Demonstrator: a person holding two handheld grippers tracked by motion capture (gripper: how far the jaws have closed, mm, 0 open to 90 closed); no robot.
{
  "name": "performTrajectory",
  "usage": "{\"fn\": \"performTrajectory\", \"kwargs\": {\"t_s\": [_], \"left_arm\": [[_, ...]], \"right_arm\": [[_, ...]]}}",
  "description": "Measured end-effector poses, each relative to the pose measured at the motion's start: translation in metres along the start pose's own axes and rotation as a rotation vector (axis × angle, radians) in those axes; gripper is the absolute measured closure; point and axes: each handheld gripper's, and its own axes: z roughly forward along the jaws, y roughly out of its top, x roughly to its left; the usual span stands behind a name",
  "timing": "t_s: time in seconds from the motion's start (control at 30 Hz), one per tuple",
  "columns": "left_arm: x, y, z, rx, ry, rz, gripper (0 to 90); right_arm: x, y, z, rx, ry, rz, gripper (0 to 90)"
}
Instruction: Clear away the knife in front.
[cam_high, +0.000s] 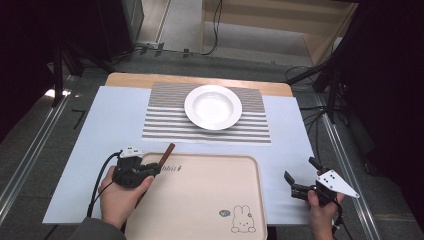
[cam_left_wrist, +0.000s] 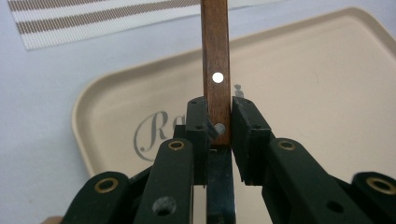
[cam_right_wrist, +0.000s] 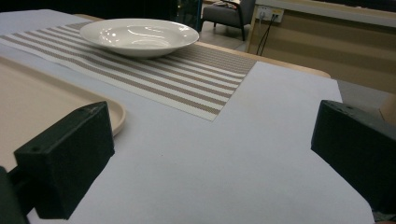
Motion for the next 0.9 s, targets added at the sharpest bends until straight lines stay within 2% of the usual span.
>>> {"fn": "performTrajectory", "kwargs": {"t_s": [0.53,0.9], "left_arm": [[0.000,-0.028,-0.005,-0.009,-0.015,-0.053,77.1],[0.002,-0.047,-0.001,-0.002,-0.014,-0.085,77.1]], "right_arm": [[0.000,0.000,0.000,0.003,-0.004,-0.002,0.0],[0.001,0.000,0.000,0.006,-0.005,-0.004,0.0]]}}
